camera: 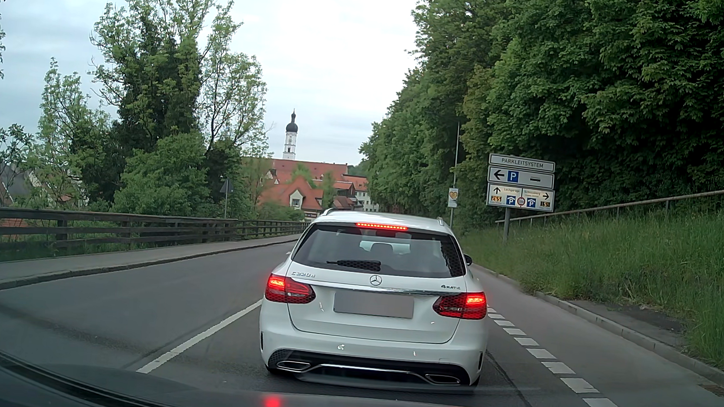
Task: Follow the waypoints while adhering to traffic rules and regulations
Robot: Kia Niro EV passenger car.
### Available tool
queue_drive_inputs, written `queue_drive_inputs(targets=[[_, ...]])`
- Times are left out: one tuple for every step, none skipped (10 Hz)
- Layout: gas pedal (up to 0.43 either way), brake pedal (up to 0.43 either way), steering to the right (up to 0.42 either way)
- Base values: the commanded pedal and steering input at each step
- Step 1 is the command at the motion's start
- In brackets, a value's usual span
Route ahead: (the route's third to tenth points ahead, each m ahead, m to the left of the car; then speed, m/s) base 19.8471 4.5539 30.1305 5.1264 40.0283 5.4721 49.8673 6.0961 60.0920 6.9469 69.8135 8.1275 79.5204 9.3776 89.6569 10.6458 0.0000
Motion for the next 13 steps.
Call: queue_drive_inputs(targets=[[0.000, 0.305, -0.003], [0.000, 0.305, -0.003], [0.000, 0.305, -0.003], [0.000, 0.305, -0.003], [0.000, 0.305, -0.003], [0.000, 0.305, -0.003], [0.000, 0.299, -0.003], [0.000, 0.287, -0.003], [0.000, 0.213, -0.003], [0.000, 0.152, -0.003], [0.000, 0.098, -0.003], [0.000, 0.061, -0.003], [0.000, 0.061, -0.003]])
